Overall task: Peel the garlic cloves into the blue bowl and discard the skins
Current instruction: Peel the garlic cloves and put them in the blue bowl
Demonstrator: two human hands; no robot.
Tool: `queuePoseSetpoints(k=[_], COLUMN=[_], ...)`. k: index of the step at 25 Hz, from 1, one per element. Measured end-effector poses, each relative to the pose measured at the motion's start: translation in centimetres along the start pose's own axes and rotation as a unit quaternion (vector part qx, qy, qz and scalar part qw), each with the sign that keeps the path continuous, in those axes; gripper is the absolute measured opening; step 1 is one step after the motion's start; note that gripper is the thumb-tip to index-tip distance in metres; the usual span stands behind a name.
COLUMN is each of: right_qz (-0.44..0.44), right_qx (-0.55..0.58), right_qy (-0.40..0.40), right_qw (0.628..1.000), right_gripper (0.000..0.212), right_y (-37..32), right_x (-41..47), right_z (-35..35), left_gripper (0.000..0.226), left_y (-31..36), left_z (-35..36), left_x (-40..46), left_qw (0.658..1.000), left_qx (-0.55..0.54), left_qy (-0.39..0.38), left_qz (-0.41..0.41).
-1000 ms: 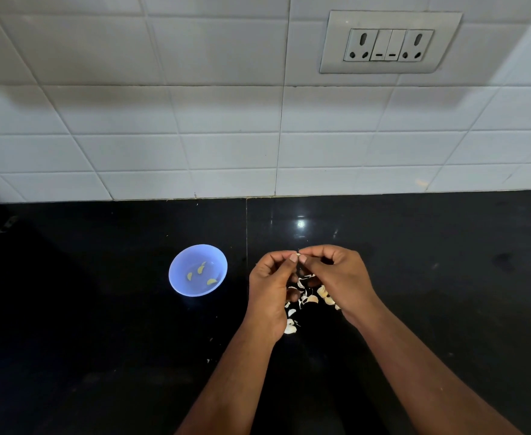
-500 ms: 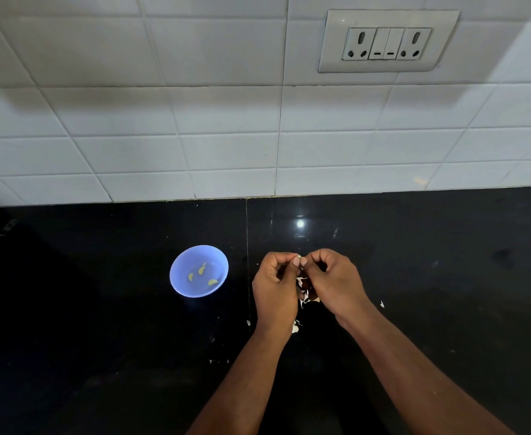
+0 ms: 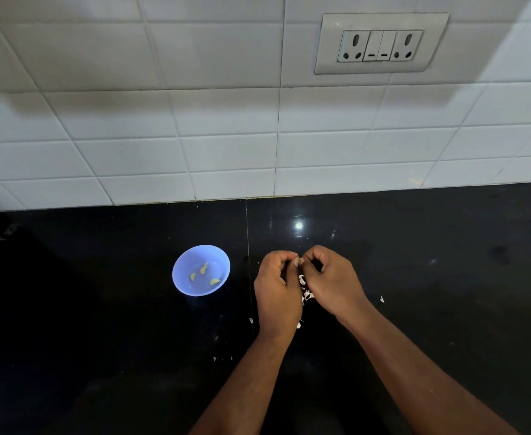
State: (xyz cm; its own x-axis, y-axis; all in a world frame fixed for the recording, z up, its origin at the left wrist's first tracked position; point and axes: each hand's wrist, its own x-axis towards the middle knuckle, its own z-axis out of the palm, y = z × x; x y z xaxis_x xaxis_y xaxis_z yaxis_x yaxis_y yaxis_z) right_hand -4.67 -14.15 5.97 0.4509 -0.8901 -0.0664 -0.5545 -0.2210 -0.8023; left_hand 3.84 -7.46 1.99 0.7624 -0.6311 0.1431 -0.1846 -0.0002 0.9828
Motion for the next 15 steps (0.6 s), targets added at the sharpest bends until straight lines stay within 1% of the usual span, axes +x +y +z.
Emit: queuePoseSetpoints(k=[2, 3, 5, 7, 8, 9, 10, 11, 12, 13, 15], right_qz=[0.014, 0.021, 0.033, 0.035, 0.031, 0.023, 0.016, 0.009, -0.003, -0.018, -0.058], right_qx=[0.011, 0.018, 0.013, -0.033, -0.061, -0.084, -0.099, -0.103, -0.091, -0.073, -0.031], right_qy=[0.005, 0.011, 0.034, 0.054, 0.043, 0.023, -0.002, -0.022, -0.021, -0.013, -0.009], right_qw=[1.000, 1.000, 0.999, 0.997, 0.997, 0.996, 0.995, 0.994, 0.996, 0.997, 0.998], right_gripper=[0.020, 0.025, 0.042, 0.054, 0.053, 0.043, 0.025, 0.021, 0.035, 0.041, 0.034], right_y=[0.1, 0.2, 0.3, 0.8, 1.1, 1.4, 1.6, 1.7, 1.8, 1.7, 1.1], right_x=[0.1, 0.1, 0.3, 0.5, 0.7, 1.0, 1.0, 1.0, 1.0, 1.0, 0.9], right_z=[0.1, 0.2, 0.0, -0.5, -0.7, -0.8, -0.9, -0.9, -0.8, -0.7, -0.3], left_gripper=[0.024, 0.024, 0.024, 0.021, 0.018, 0.016, 0.015, 0.014, 0.014, 0.014, 0.015], left_y=[0.0, 0.1, 0.5, 0.4, 0.4, 0.3, 0.3, 0.3, 0.3, 0.3, 0.3], left_z=[0.0, -0.1, -0.4, -0.6, -0.6, -0.7, -0.7, -0.7, -0.7, -0.7, -0.8], left_x=[0.4, 0.6, 0.8, 1.0, 1.1, 1.3, 1.4, 1.5, 1.6, 1.6, 1.7], left_qw=[0.997, 0.993, 0.981, 0.969, 0.963, 0.959, 0.955, 0.951, 0.948, 0.945, 0.938], left_qx=[-0.041, -0.069, -0.131, -0.178, -0.195, -0.206, -0.214, -0.221, -0.226, -0.231, -0.242], left_qy=[0.022, 0.036, 0.056, 0.059, 0.059, 0.059, 0.059, 0.057, 0.054, 0.050, 0.044], left_qz=[-0.057, -0.085, -0.130, -0.161, -0.175, -0.187, -0.198, -0.208, -0.217, -0.224, -0.243])
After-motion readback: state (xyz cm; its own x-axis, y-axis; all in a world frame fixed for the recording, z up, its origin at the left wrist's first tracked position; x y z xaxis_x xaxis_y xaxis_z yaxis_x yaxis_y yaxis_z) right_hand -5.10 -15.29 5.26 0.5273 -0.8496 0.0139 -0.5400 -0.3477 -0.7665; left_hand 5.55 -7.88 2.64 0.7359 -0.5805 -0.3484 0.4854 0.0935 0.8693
